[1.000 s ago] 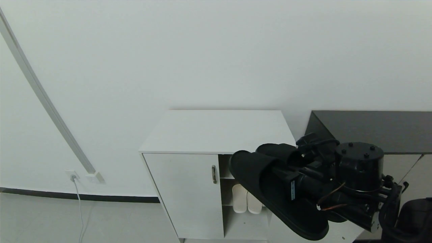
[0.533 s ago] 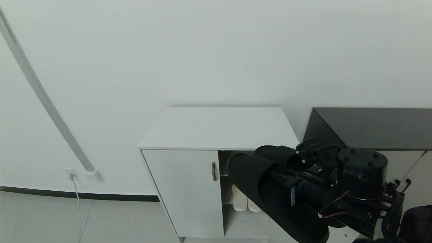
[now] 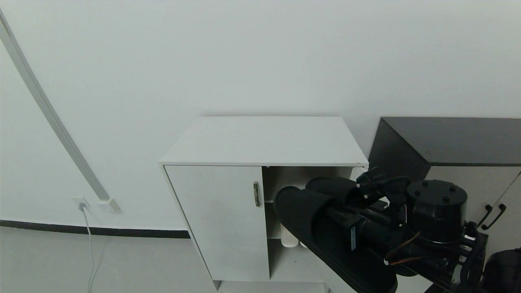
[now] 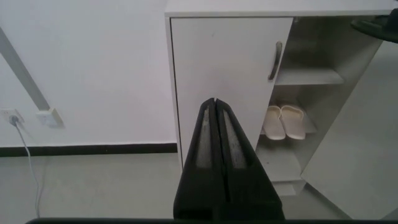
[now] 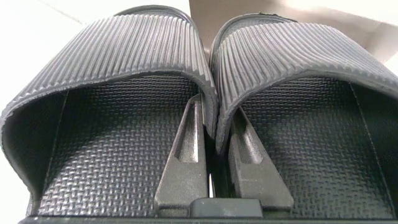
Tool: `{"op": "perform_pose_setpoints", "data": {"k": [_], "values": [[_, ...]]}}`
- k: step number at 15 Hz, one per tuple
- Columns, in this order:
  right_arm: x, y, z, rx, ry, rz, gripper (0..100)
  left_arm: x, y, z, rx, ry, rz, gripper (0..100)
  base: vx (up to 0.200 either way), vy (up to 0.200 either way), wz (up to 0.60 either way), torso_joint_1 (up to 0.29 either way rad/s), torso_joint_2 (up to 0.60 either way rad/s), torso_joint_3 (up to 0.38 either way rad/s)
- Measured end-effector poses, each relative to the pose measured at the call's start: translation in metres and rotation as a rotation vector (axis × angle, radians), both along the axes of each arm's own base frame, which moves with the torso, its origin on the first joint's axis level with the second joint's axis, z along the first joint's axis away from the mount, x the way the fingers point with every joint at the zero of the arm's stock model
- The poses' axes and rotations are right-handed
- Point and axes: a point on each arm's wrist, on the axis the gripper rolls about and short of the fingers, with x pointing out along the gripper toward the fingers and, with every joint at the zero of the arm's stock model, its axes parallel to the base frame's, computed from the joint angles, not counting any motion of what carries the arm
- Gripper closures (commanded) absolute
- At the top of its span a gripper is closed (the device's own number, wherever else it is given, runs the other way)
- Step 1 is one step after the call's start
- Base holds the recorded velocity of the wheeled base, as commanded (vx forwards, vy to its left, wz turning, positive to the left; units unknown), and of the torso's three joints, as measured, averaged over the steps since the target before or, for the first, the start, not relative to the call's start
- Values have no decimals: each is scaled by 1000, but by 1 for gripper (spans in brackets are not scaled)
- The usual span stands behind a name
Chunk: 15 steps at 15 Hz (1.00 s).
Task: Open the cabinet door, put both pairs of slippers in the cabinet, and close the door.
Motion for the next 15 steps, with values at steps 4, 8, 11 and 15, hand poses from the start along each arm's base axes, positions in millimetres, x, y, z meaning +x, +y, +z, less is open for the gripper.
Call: {"op": "perform_pose_setpoints", "data": {"k": [4, 8, 11, 15], "values": [[-1, 1, -1, -3, 4, 4, 100, 0, 0, 0, 0, 0, 0, 100, 0, 0, 0, -222, 543, 321], [-1, 1, -2, -7, 6, 7, 100, 0, 0, 0, 0, 0, 0, 100, 0, 0, 0, -193, 522, 317], [-1, 2, -3, -9, 6, 8, 100, 0, 0, 0, 1, 0, -1, 100, 0, 0, 0, -180, 497, 315], [-1, 2, -4, -19, 5, 13, 100, 0, 0, 0, 1, 1, -1, 100, 0, 0, 0, -146, 482, 331]]}}
